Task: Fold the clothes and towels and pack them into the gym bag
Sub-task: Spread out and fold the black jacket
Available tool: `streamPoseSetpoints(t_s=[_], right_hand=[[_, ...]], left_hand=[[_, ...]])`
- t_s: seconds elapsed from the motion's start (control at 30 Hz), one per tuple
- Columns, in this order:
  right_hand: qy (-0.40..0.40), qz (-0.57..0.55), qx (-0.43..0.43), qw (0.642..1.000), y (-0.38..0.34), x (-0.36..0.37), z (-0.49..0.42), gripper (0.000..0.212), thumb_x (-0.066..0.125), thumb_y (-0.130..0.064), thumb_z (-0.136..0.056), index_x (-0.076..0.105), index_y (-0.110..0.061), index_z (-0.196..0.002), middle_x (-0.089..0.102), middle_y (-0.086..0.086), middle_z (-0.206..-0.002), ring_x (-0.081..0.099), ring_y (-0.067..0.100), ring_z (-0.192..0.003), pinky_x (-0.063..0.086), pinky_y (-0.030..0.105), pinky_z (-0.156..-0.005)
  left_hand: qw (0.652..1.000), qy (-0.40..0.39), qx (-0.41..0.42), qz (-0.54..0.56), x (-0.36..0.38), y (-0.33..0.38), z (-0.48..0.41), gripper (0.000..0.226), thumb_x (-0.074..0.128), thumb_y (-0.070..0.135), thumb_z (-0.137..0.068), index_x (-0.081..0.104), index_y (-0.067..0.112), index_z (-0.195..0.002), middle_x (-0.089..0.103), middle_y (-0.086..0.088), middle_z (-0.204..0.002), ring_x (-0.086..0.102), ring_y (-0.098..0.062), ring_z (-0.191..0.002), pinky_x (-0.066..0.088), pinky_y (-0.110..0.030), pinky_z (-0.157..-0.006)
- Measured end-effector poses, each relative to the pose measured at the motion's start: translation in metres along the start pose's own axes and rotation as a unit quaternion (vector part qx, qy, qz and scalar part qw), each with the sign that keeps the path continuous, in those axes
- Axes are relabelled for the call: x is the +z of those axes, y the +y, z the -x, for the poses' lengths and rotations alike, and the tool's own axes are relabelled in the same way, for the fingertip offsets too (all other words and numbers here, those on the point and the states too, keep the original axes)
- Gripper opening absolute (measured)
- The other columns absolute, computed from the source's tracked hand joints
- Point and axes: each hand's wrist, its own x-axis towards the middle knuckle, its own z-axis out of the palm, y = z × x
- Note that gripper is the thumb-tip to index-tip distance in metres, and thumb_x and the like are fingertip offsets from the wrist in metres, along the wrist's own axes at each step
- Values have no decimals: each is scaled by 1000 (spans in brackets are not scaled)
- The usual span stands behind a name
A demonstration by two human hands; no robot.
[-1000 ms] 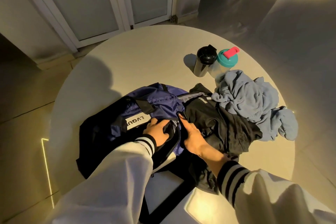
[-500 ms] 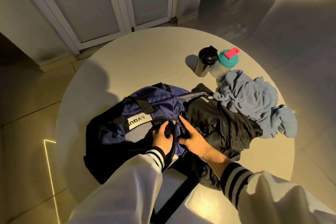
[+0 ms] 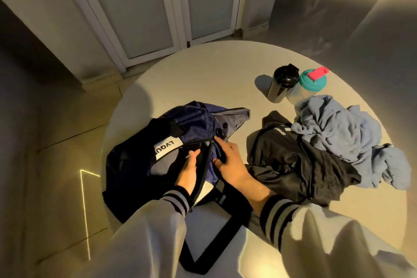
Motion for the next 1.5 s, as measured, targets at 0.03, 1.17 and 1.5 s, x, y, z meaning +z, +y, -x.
streamPoseSetpoints(t_s=[0.03, 1.17, 1.5], right_hand=[[78, 60, 11, 995, -2, 0, 3, 62, 65, -6, -88, 48, -27, -144, 41, 7, -126, 45, 28, -121, 37, 32, -109], [132, 116, 108, 979, 86, -45, 184, 41, 54, -15, -99, 54, -16, -140, 56, 7, -139, 50, 26, -131, 41, 39, -108], [262, 265, -26, 928, 169, -8, 165, 36, 59, -29, -97, 60, -27, -133, 62, -3, -115, 54, 28, -109, 39, 39, -86]], left_hand=[[1000, 2, -4, 2, -1, -1, -3, 85, 34, 87, -77, 44, 37, -146, 35, 4, -159, 30, -16, -147, 20, -37, -121], [941, -111, 132, -292, 118, -119, 97, 55, 48, 28, -104, 30, 30, -155, 12, 2, -166, 18, -21, -151, 24, -34, -117], [868, 74, 300, -388, 109, -144, 26, 59, 39, 45, -103, 17, 36, -157, 13, 7, -166, 15, -24, -150, 23, -48, -121]])
